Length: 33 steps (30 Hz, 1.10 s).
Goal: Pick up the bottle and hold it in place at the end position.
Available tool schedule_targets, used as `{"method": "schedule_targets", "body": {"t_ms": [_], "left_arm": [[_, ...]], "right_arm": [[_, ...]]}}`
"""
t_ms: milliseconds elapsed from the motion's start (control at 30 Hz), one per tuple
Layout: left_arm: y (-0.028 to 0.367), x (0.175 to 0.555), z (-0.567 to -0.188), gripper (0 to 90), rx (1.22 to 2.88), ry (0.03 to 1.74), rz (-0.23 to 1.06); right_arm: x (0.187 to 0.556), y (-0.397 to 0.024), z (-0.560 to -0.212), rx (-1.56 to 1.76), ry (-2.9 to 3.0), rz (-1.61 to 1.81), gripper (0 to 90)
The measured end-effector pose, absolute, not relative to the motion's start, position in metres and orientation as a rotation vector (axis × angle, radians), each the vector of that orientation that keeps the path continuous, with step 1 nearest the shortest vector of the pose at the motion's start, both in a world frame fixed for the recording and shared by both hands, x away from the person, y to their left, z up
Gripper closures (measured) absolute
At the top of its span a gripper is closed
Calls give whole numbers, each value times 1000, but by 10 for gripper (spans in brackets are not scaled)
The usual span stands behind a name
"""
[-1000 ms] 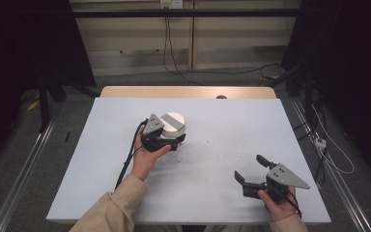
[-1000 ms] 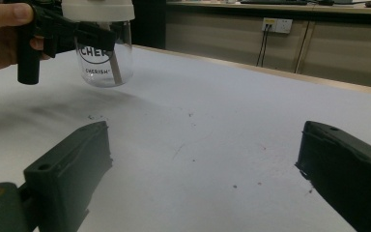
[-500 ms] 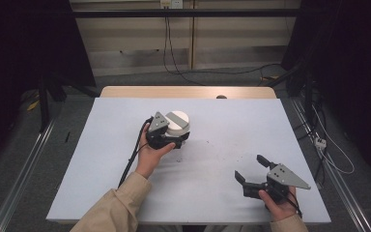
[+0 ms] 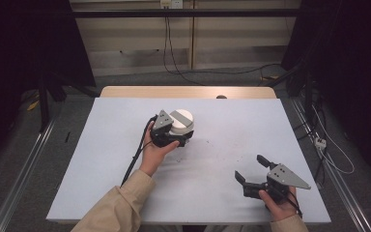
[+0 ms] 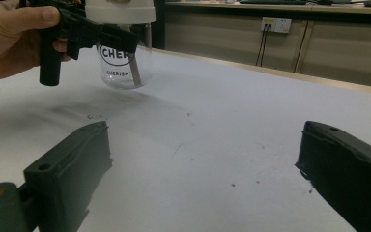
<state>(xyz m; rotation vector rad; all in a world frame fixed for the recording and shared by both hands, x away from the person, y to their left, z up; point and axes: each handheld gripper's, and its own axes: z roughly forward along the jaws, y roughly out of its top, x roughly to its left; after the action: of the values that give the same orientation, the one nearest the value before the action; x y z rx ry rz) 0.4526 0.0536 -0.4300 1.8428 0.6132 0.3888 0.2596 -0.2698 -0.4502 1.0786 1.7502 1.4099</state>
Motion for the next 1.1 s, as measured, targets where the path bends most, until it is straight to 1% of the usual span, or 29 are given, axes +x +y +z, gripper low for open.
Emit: {"method": "schedule_targets", "body": {"t_ms": [433, 1100], "left_arm": [[44, 456, -436, 184, 1856, 601, 380], [40, 460, -444, 185, 1866, 607, 388]], "right_arm": [[259, -270, -450, 1080, 1750, 1410, 40], [260, -271, -451, 1084, 1749, 1410, 40]]}}
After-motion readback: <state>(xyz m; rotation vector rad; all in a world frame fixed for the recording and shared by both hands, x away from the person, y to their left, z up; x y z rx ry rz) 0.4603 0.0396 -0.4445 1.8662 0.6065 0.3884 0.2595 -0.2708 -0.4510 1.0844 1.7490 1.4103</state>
